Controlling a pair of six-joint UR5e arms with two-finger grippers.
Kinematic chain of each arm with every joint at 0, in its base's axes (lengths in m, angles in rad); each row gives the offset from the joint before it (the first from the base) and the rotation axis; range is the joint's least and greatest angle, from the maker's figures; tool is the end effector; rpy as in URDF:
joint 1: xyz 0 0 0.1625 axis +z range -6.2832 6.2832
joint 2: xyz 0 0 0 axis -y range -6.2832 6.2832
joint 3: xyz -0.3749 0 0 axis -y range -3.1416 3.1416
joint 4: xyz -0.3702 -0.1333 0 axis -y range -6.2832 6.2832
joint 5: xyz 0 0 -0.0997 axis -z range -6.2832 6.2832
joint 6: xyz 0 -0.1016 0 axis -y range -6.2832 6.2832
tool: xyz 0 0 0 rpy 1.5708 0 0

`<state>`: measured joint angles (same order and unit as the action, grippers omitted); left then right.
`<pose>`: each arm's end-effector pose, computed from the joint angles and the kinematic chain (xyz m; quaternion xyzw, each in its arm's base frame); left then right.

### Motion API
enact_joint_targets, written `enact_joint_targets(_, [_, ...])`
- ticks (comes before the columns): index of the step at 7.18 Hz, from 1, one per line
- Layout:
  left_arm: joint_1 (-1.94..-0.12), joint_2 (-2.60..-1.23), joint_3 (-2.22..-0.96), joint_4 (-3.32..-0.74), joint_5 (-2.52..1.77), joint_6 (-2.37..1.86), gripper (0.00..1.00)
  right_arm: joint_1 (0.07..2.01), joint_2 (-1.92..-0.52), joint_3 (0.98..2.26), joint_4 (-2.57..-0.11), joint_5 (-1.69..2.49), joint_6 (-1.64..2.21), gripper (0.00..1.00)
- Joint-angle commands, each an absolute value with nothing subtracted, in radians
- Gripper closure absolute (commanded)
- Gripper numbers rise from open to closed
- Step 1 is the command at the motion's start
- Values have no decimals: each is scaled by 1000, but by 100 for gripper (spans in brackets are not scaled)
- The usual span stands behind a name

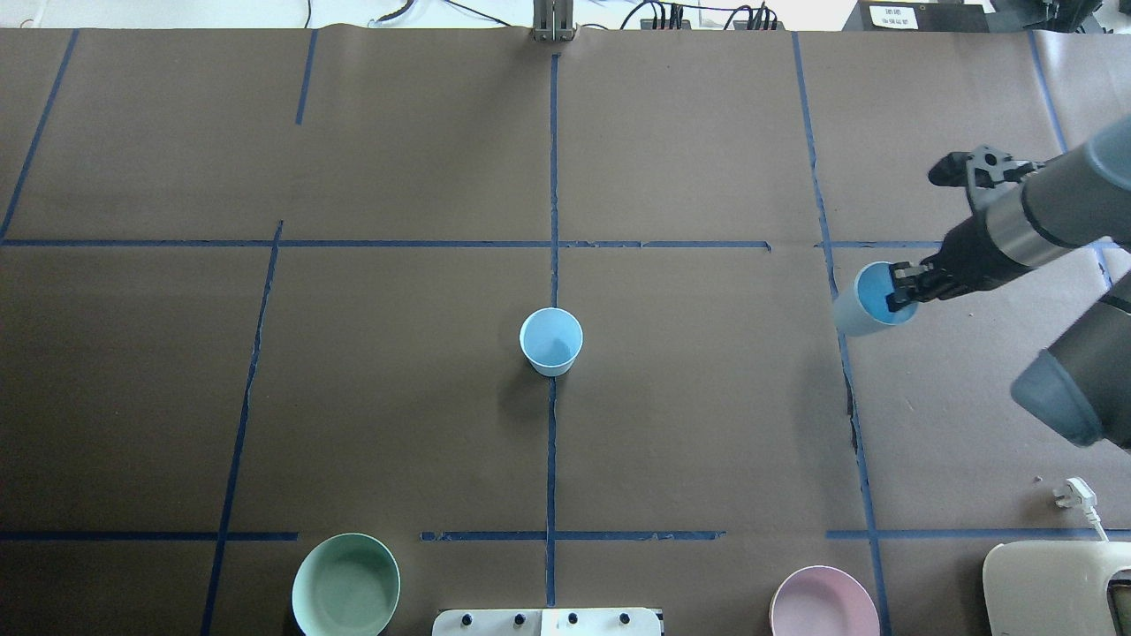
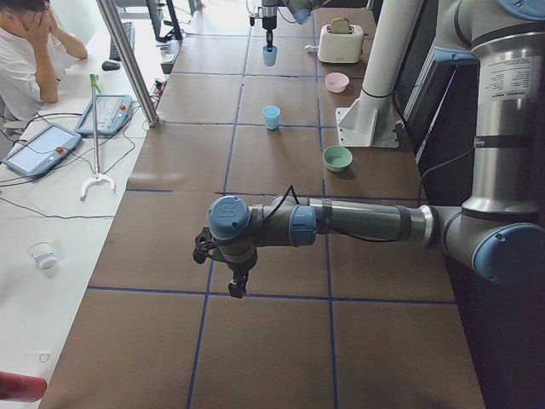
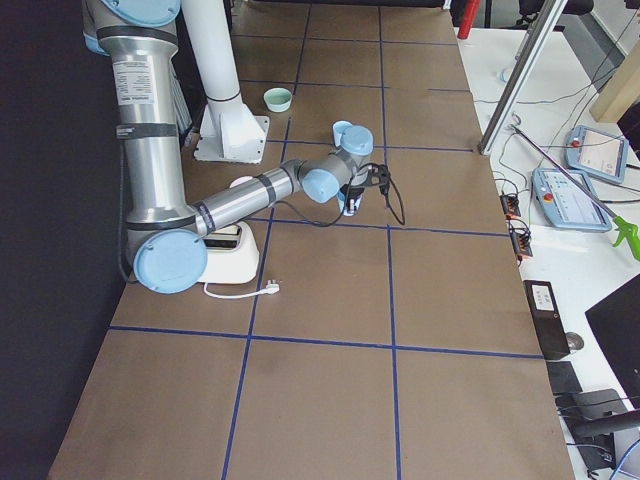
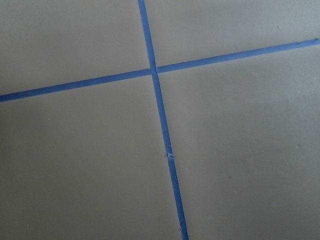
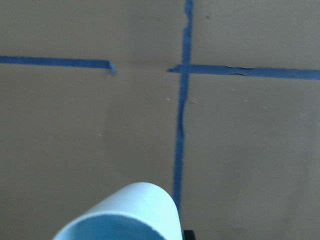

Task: Stack blue cups with both arms
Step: 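Carry the cup with the right gripper and lower it into the center cup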

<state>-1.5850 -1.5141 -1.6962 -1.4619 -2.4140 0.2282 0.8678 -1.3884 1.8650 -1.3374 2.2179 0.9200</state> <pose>-0.0637 -0.4441 0.5829 0.0313 0.4084 0.0892 0.9079 -0.2847 -0.4474 0.3578 0.0106 -0.4443 -0.0136 0.8957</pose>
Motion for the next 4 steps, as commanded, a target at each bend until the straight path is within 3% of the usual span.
enact_joint_targets(1, [-1585,-1514,-1694,-1462,-2416,227,0,668,-1034,1808,-1568,2049,1241,100])
enact_joint_targets(3, [-1585,-1514,-1689,-1462,-2416,227,0,570,-733,1610,-1603,1958,1507,100])
enact_joint_targets(4, [-1585,-1514,-1689,-1462,-2416,227,0,557,-718,1608,-1603,1945,1549,100])
